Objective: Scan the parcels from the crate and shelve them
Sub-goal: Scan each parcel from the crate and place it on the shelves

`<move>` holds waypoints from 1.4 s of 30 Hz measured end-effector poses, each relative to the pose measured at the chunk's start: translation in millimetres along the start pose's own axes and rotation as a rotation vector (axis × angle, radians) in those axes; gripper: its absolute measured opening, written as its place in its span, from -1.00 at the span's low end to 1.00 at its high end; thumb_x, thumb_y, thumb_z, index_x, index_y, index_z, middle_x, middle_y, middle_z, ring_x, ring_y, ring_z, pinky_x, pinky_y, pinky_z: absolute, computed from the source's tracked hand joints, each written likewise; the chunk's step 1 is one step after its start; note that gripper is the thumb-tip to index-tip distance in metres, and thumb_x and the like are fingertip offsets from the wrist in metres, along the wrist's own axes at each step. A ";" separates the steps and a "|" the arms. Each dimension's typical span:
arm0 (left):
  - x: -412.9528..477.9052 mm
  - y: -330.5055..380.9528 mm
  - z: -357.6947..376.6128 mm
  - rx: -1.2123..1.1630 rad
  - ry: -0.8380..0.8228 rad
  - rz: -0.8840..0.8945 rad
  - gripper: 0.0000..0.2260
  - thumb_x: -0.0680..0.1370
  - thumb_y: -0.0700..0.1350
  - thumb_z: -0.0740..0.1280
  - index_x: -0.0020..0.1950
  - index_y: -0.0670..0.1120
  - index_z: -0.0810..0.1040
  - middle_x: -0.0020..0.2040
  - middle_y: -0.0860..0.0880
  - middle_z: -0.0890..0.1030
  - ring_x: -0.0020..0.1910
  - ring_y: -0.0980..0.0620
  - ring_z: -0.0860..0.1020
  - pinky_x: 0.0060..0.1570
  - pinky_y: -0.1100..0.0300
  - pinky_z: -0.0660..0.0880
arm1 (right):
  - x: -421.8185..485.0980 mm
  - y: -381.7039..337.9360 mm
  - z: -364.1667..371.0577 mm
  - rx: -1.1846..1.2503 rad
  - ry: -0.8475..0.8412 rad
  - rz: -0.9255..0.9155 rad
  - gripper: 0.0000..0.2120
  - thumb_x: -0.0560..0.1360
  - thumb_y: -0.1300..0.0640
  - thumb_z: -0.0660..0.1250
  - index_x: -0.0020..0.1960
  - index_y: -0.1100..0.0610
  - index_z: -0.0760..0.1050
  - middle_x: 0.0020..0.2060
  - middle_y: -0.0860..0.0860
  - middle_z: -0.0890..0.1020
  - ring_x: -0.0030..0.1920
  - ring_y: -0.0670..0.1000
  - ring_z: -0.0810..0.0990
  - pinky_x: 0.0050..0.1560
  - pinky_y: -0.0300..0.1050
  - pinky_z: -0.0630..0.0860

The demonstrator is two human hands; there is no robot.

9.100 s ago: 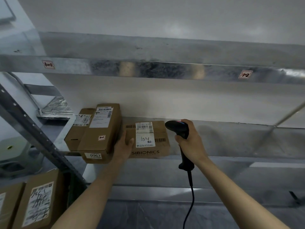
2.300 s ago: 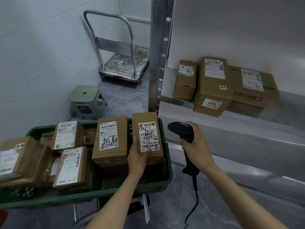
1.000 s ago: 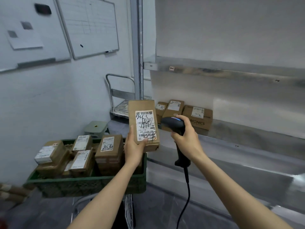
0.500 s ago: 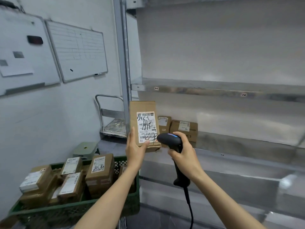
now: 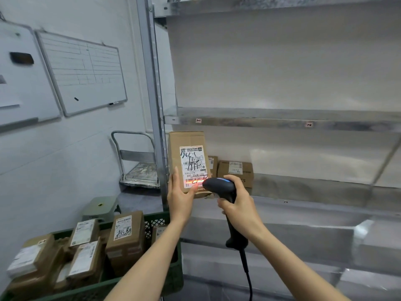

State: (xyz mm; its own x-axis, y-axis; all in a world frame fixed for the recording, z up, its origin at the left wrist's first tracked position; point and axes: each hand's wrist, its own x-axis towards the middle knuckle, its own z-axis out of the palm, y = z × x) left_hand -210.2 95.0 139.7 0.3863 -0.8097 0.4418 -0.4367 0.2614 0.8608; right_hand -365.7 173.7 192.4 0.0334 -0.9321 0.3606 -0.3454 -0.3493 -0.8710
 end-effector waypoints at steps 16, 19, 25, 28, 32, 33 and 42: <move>6.2 -5.4 -12.7 -0.014 -0.010 -0.031 -0.27 0.52 -0.07 0.41 0.56 0.03 0.06 0.51 -0.06 0.23 0.42 -0.02 0.29 0.27 0.16 0.28 | 6.2 -9.2 12.4 -0.003 -0.012 -0.039 -0.50 0.47 0.32 0.34 0.21 -0.16 0.32 -0.02 -0.30 0.49 -0.07 -0.18 0.54 -0.01 -0.21 0.58; 5.5 -4.6 -13.9 -0.009 -0.006 -0.034 -0.27 0.51 -0.07 0.41 0.57 0.04 0.05 0.50 -0.07 0.25 0.40 -0.02 0.31 0.25 0.16 0.31 | 6.6 -8.7 11.7 0.000 -0.018 -0.046 -0.50 0.47 0.32 0.35 0.22 -0.16 0.32 -0.03 -0.30 0.48 -0.09 -0.19 0.53 -0.07 -0.31 0.55; 4.8 -0.1 -13.4 -0.009 0.002 -0.023 -0.25 0.49 -0.10 0.43 0.56 0.01 0.08 0.50 -0.06 0.26 0.43 -0.01 0.27 0.30 0.17 0.27 | 8.2 -7.3 4.4 0.026 -0.004 -0.049 -0.49 0.46 0.31 0.35 0.19 -0.20 0.32 -0.04 -0.28 0.51 -0.14 -0.21 0.53 -0.18 -0.47 0.47; 6.6 5.3 -13.2 0.006 0.012 -0.029 -0.25 0.49 -0.09 0.44 0.56 0.01 0.09 0.51 -0.06 0.26 0.45 -0.04 0.26 0.38 0.05 0.28 | 9.2 -5.3 -2.8 0.038 0.038 -0.049 -0.47 0.45 0.32 0.33 0.19 -0.23 0.32 -0.04 -0.27 0.52 -0.11 -0.24 0.53 -0.19 -0.54 0.40; 11.5 17.5 -13.4 0.002 0.026 -0.005 -0.26 0.50 -0.10 0.43 0.56 0.01 0.09 0.46 -0.06 0.33 0.39 -0.02 0.32 0.24 0.21 0.28 | 14.9 -2.4 -14.1 0.027 0.073 -0.061 -0.46 0.45 0.36 0.31 0.21 -0.19 0.32 0.02 -0.12 0.55 -0.03 -0.30 0.50 -0.19 -0.59 0.35; 13.7 20.7 -14.0 -0.001 0.028 0.004 -0.26 0.49 -0.10 0.43 0.56 0.01 0.09 0.44 -0.06 0.35 0.37 -0.01 0.34 0.22 0.22 0.28 | 16.7 -1.7 -16.7 0.025 0.074 -0.066 -0.46 0.45 0.37 0.31 0.22 -0.17 0.33 0.04 -0.08 0.55 -0.03 -0.29 0.50 -0.21 -0.60 0.35; 48.5 36.1 -25.4 -0.018 -0.039 0.016 -0.23 0.50 -0.01 0.42 0.56 0.10 0.02 0.45 -0.03 0.38 0.40 -0.07 0.36 0.33 -0.14 0.36 | 40.9 -1.0 -21.5 0.011 0.125 -0.093 -0.48 0.46 0.39 0.27 0.20 -0.16 0.33 -0.08 -0.16 0.52 -0.17 -0.41 0.48 -0.32 -0.55 0.37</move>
State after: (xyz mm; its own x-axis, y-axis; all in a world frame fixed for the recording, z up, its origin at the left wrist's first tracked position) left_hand -186.6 78.5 198.7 0.3469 -0.8253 0.4456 -0.4278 0.2836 0.8582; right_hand -384.1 138.0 215.2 -0.0522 -0.8768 0.4780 -0.3358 -0.4353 -0.8353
